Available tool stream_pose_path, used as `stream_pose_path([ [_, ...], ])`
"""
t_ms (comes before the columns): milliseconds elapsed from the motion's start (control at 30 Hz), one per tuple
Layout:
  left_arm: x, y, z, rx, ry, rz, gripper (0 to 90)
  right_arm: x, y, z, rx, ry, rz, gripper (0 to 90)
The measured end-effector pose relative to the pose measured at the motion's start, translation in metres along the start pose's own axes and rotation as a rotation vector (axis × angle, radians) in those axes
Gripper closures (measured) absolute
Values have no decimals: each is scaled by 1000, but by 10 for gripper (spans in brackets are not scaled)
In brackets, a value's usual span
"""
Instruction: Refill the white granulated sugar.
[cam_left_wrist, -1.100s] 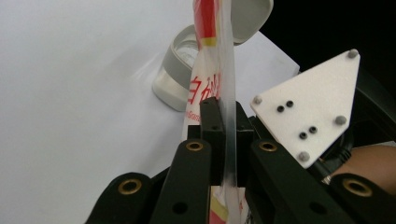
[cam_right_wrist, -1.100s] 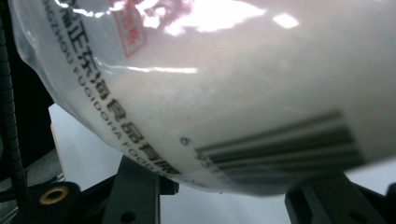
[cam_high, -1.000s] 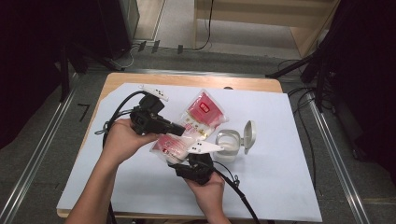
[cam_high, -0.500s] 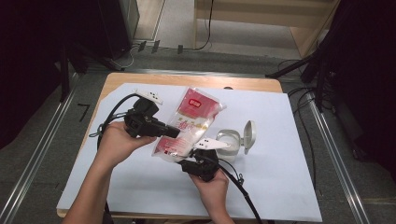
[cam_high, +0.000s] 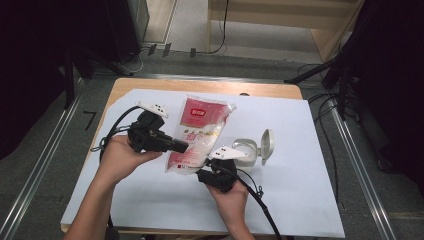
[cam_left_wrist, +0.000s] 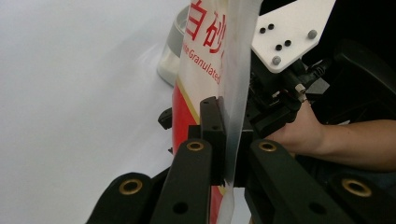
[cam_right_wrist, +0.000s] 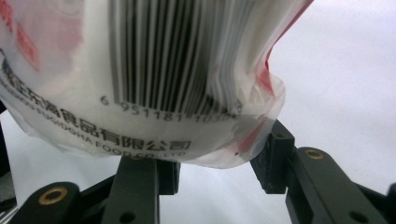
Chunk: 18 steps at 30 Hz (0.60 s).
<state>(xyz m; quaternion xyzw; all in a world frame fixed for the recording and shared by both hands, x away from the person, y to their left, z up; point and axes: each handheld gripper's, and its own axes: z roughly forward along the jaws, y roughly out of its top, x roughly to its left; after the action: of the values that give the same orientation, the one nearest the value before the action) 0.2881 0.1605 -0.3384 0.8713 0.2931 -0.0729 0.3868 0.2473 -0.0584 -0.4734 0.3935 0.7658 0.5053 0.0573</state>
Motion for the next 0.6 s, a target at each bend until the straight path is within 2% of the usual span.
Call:
stream_pose_path([
  [167, 0, 0, -1, -22, 25, 15, 900, 2, 2, 0, 16, -2, -33, 600],
  [300, 0, 0, -5, -46, 30, 5, 900, 2, 5, 0, 38, 26, -42, 609],
  [333, -1, 1, -7, -59, 39, 13, 900, 3, 6, 1, 43, 34, -49, 615],
  [400, -7, 2, -12, -71, 57, 53, 900, 4, 7, 2, 45, 44, -75, 630],
  [467, -9, 4, -17, -86, 67, 57, 900, 5, 9, 2, 58, 35, -110, 636],
  [533, -9, 3, -20, -99, 82, 60, 900, 5, 11, 0, 55, 57, -103, 636],
  [600, -8, 2, -22, -106, 102, 47, 900, 2, 14, -1, 60, 81, -96, 635],
])
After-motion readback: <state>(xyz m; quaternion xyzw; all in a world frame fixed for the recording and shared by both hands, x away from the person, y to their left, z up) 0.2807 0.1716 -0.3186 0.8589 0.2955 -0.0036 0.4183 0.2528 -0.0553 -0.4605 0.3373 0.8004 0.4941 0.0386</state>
